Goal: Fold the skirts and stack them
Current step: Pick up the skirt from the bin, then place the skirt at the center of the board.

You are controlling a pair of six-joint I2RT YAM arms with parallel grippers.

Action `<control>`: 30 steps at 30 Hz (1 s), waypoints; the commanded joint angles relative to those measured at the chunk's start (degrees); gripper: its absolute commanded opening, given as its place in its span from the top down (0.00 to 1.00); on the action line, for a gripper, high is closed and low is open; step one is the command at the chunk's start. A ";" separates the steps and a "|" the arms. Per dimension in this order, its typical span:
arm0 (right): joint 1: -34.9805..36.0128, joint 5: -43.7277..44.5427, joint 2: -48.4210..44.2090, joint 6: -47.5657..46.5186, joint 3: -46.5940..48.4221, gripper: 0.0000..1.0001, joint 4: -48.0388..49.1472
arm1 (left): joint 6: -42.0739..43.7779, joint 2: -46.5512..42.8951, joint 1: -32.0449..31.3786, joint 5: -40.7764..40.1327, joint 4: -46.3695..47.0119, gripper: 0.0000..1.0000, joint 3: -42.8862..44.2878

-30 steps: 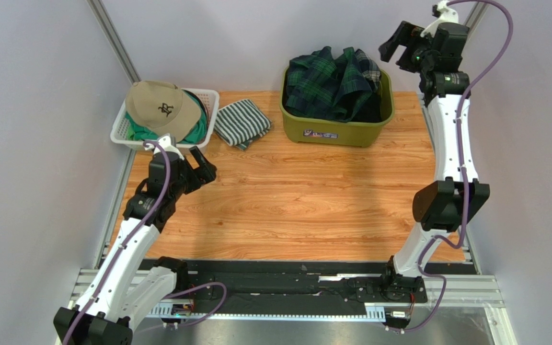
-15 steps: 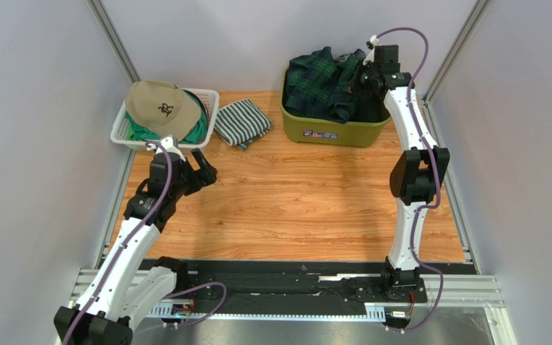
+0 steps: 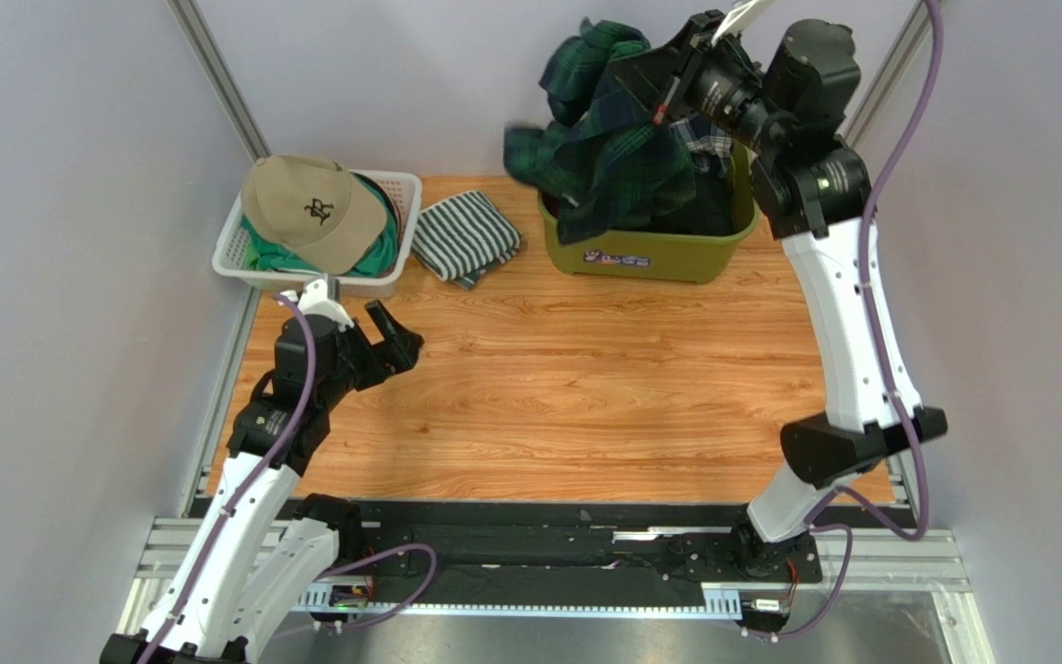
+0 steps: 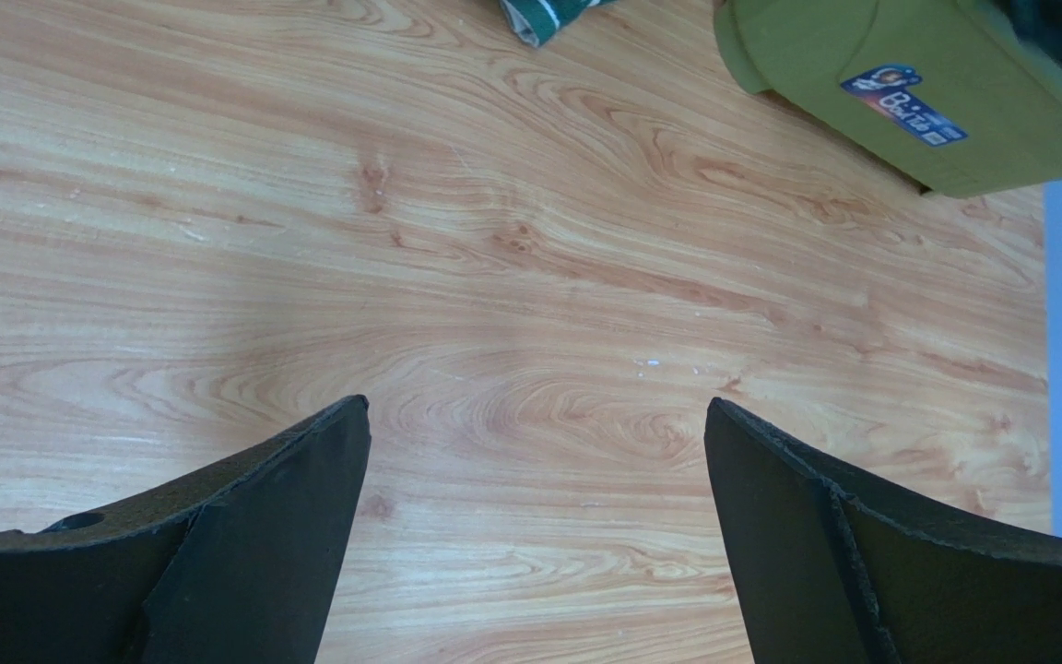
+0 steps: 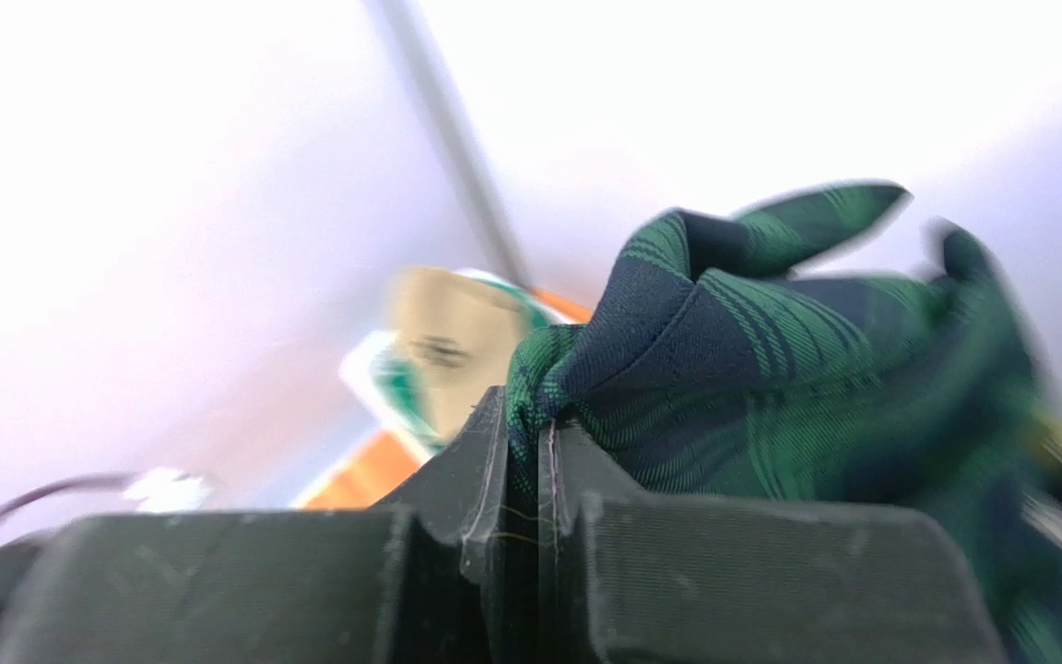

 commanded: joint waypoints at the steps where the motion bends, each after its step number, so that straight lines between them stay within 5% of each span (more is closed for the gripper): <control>1: 5.92 -5.25 -8.67 0.28 1.95 1.00 8.59 | -1.15 -2.78 -0.06 1.66 1.15 0.01 -0.91; 12: 11.65 -9.14 -17.72 6.71 -9.64 1.00 14.24 | -3.79 -7.53 -0.06 -0.36 -3.77 0.01 -1.27; 21: 11.39 27.30 -31.08 5.65 -52.78 1.00 13.88 | -4.23 -8.42 -0.06 -0.27 -6.32 0.01 -1.62; 26: 9.37 31.74 -31.01 9.94 -73.77 1.00 13.45 | -3.88 -3.95 -0.06 3.67 -4.83 0.01 -1.70; 30: 7.88 30.51 -26.62 10.57 -79.35 1.00 10.46 | -3.79 1.68 -0.15 12.44 2.35 0.01 -3.11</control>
